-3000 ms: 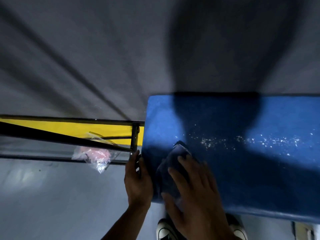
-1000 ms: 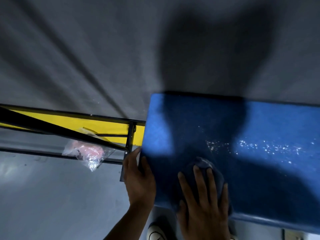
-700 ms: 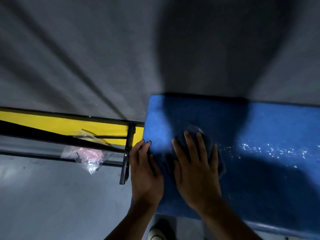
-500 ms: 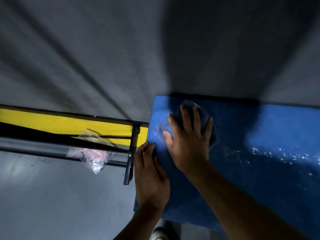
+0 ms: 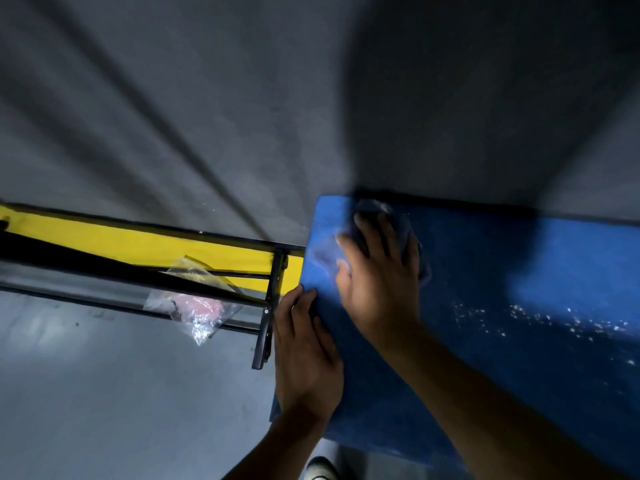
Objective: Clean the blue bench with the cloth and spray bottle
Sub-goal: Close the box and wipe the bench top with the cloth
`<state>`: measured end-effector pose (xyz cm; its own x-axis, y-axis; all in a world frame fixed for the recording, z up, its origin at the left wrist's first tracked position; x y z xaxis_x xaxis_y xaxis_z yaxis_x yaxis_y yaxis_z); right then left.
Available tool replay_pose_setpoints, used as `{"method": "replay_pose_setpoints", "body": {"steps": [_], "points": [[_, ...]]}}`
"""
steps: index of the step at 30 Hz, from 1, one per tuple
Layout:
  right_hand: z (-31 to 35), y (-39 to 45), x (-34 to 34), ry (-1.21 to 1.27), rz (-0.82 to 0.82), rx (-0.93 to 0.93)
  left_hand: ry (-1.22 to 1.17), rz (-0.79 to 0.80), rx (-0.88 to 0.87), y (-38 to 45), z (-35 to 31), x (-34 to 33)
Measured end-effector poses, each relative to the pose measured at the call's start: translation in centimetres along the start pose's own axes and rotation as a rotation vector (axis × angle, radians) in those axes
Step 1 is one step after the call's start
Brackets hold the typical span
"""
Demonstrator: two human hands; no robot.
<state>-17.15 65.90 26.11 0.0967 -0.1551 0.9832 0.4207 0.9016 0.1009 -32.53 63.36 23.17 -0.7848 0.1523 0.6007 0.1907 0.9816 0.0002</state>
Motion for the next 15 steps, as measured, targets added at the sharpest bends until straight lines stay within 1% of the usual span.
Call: {"method": "replay_pose_setpoints", "body": {"steps": [1, 4, 6, 8, 10, 15], "points": [[-0.4, -1.7, 0.4, 0.034, -0.004, 0.053, -0.016, 0.004, 0.004, 0.0, -0.1, 0.0], [-1.2, -8.0, 0.4, 0.076, 0.066, 0.154, -0.094, 0.002, -0.002, -0.1, 0.1, 0.3], [-1.6, -11.9, 0.3, 0.091, 0.049, 0.170, -0.156, -0.015, -0.002, -0.1, 0.3, 0.6], [-1.6, -14.0, 0.4, 0.076, 0.015, 0.147, -0.198, -0.049, -0.005, 0.1, 0.3, 0.9], [-1.2, -13.5, 0.3, 0.026, 0.040, 0.138, -0.214, -0.073, 0.003, 0.2, 0.4, 1.2], [0.7, -7.4, -0.7, -0.042, 0.136, 0.243, -0.205, -0.074, -0.018, 0.4, 0.2, 1.3]]}}
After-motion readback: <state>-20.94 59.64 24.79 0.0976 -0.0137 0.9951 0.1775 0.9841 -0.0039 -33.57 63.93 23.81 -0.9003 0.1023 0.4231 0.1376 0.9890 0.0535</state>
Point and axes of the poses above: each hand's wrist, its own y-axis towards the middle knuckle, its own x-axis out of the back of the hand, z = x × y, the point moved 6 cm from there along y, towards the middle knuckle, and after that the axes turned 9 degrees about -y, right-handed, at the moved point
